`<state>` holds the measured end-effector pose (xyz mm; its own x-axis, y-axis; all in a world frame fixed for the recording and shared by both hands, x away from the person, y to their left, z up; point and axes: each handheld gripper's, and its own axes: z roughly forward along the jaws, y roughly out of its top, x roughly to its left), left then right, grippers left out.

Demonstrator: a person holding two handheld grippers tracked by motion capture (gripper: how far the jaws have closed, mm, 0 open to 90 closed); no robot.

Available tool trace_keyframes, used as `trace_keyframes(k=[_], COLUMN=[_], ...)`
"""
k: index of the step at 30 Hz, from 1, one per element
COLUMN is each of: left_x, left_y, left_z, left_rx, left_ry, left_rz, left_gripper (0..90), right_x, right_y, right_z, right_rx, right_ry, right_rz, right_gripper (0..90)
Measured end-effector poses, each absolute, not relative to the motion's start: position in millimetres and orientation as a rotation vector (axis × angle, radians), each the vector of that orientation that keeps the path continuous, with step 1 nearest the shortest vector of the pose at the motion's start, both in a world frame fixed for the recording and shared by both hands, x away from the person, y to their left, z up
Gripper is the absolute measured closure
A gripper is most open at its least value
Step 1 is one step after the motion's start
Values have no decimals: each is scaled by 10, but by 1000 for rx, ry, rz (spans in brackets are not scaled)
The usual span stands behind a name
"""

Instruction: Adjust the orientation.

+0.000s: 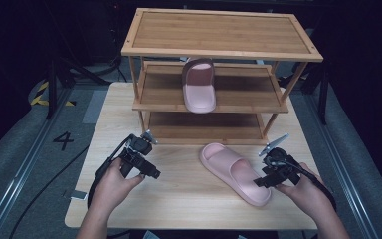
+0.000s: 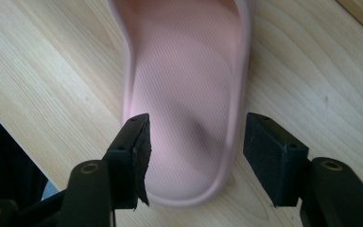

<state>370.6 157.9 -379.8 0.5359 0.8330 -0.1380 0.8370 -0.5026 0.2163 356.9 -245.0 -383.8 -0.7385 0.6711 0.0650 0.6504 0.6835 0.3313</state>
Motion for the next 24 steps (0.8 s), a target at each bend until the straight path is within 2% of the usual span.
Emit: trace_keyframes(k=[8, 11, 19, 24], left_x=[3648, 3653, 3662, 3661], left_y=[1772, 1823, 1870, 1895], left_z=[-3962, -4041, -4126, -4184], left_rx=[2495, 2498, 2488, 2514], left_ry=[1458, 1477, 1496, 1513], left_rz=[45, 33, 18, 78], left_gripper=[230, 219, 216, 190], right_x=[3626, 3656, 3706, 3720], right_y=[-2103, -2004, -1817, -1717], right_z=[-3900, -3947, -4049, -4137], right_rx=[1046, 1066, 1016, 997], right_ry=[2875, 2870, 2842, 2854], right_rz=[616, 630, 619, 592], right_gripper=[447, 502, 558, 612])
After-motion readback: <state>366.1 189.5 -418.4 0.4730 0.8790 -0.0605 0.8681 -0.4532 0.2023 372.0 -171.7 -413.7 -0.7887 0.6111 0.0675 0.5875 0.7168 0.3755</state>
